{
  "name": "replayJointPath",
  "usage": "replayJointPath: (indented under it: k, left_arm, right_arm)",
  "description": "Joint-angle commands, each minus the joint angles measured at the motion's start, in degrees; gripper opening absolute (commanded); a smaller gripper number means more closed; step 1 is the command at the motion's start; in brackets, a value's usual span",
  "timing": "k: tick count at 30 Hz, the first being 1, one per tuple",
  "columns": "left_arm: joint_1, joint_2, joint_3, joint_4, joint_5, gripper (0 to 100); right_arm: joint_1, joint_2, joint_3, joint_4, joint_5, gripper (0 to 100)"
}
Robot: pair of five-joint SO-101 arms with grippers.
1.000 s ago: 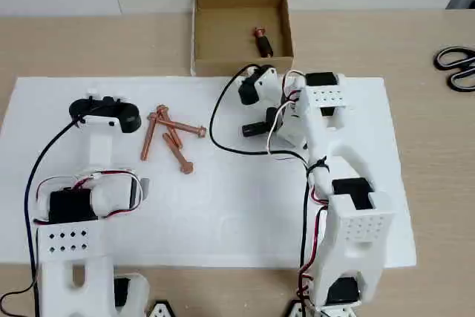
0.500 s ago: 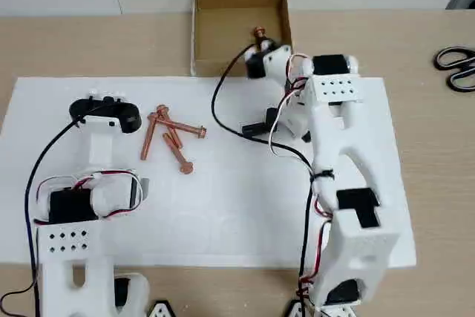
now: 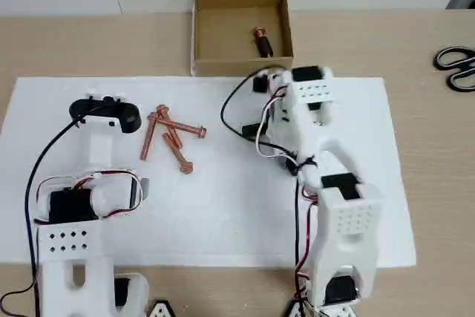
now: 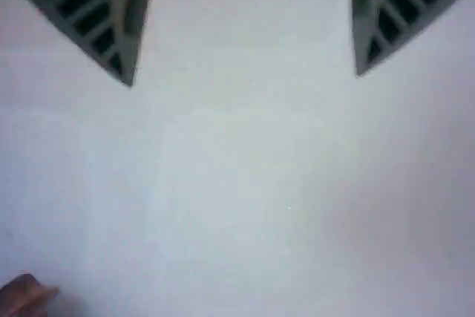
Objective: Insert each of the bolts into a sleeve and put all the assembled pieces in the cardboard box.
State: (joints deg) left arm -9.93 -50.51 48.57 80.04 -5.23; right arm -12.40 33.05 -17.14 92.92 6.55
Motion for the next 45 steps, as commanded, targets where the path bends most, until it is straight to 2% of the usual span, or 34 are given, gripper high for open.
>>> replayJointPath:
  k: [1, 16, 20, 26, 31, 38, 45]
  left_arm:
    - [-0.1, -0.6, -0.4, -1.1, 0.2, 18]
    - [-0.3, -0.6, -0.3, -1.1, 0.2, 18]
    - [-0.4, -0.6, -0.3, -1.1, 0.2, 18]
    - [-0.4, -0.6, -0.5, -1.1, 0.2, 18]
    - [-0.3, -0.6, -0.7, -1.1, 0.2, 18]
    - [-0.3, -0.6, -0.6, -1.2, 0.2, 18]
    - [-0.4, -0.6, -0.6, -1.2, 0.2, 18]
  right_arm:
    - [-1.5, 1.3, -2.1, -0.2, -1.2, 15.2]
    - [-2.1, 1.5, -2.2, 2.7, -0.8, 14.9]
    - [-2.2, 1.5, -2.2, 2.6, -0.8, 0.0]
    - [-2.1, 0.0, -5.1, 3.7, 3.0, 0.4]
    - [-2.1, -6.6, -8.1, 5.2, 2.7, 0.4]
    - [-2.1, -2.5, -8.1, 3.0, 0.9, 1.1]
    - [-2.1, 1.1, -8.2, 3.0, 1.1, 12.4]
